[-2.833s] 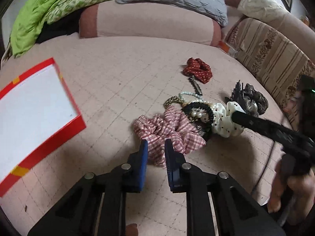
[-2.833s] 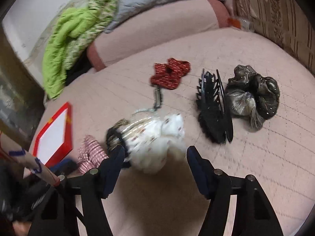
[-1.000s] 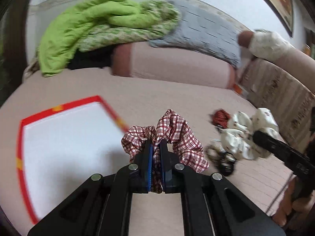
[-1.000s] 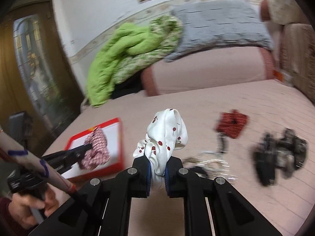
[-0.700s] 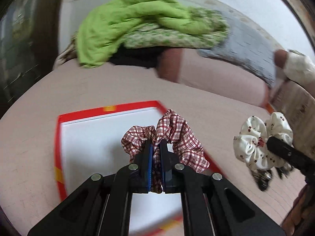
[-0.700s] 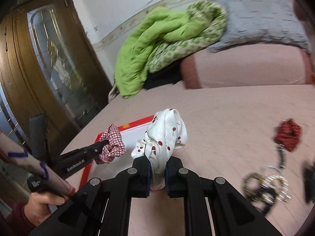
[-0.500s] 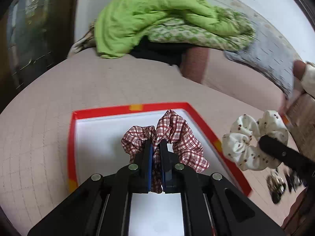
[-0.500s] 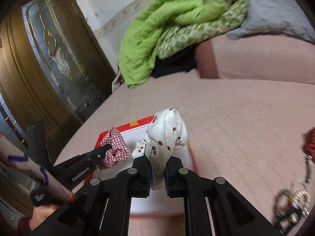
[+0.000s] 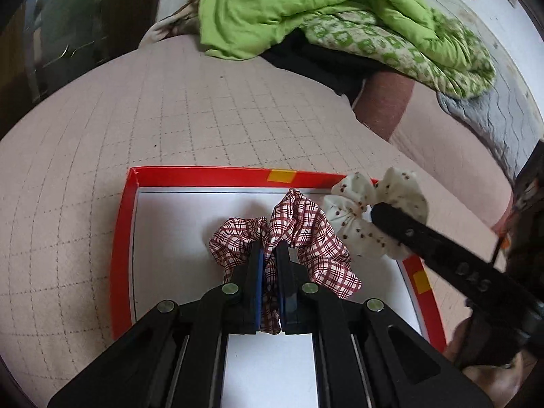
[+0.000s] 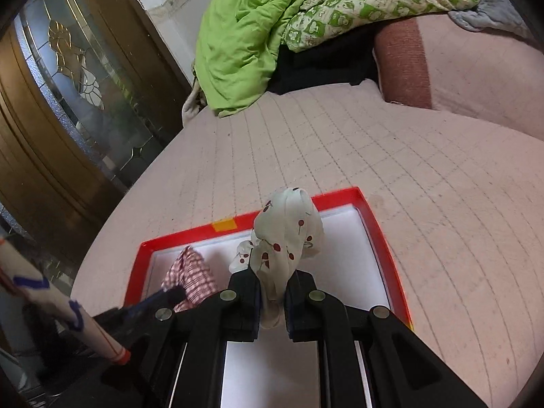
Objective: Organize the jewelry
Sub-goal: 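Carry both scrunchies into the red tray and open both tools, then grasp the black beaded hair tie with left tool while right grasps black toothed clip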
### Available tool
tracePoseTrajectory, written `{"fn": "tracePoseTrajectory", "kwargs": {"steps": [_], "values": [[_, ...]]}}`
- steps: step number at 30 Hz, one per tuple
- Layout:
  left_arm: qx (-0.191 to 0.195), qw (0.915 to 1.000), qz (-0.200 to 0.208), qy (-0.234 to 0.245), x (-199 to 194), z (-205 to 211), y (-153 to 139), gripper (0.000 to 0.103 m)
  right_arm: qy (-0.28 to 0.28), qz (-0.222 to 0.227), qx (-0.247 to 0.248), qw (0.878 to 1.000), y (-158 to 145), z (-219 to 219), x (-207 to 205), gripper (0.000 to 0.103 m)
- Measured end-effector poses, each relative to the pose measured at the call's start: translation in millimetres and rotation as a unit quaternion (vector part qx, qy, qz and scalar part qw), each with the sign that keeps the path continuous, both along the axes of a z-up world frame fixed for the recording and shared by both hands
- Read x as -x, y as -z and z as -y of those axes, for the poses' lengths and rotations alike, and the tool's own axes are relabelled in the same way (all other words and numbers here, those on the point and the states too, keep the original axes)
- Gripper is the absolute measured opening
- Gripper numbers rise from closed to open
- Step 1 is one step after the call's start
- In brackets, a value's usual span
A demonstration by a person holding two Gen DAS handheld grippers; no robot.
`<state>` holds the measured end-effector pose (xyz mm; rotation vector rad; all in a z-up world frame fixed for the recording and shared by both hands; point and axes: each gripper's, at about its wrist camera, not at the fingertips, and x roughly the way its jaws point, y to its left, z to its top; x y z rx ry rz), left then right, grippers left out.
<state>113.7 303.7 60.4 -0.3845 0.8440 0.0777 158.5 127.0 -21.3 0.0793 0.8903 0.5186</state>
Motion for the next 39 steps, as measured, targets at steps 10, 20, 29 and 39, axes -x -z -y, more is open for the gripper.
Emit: {"fn": "tracePoseTrajectory", "kwargs": {"steps": [10,20,29,39], "values": [[-0.016,0.9992,-0.001,-0.035,-8.9,-4.3,-0.2,0.035,0.012,-0.011,0.016,1.000,10.0,-6.3,-14.5,0.025],[0.006,0.9983,0.003,-0.057,3.0,-6.9,-7.2,0.053,0.030,0.018,0.033,0.999,-1.9,16.4,4.3,0.064],[-0.028,0.9978,-0.010,-0.060,33.1,-2.4,-11.6,0.053,0.033,0.023,0.030,0.999,-8.5,28.6,50.2,0.064],[-0.037,0.9971,0.066,0.002,99.0,37.4,-36.5,0.053,0.071,0.026,-0.020,0.997,-25.9,77.5,129.8,0.064]]}}
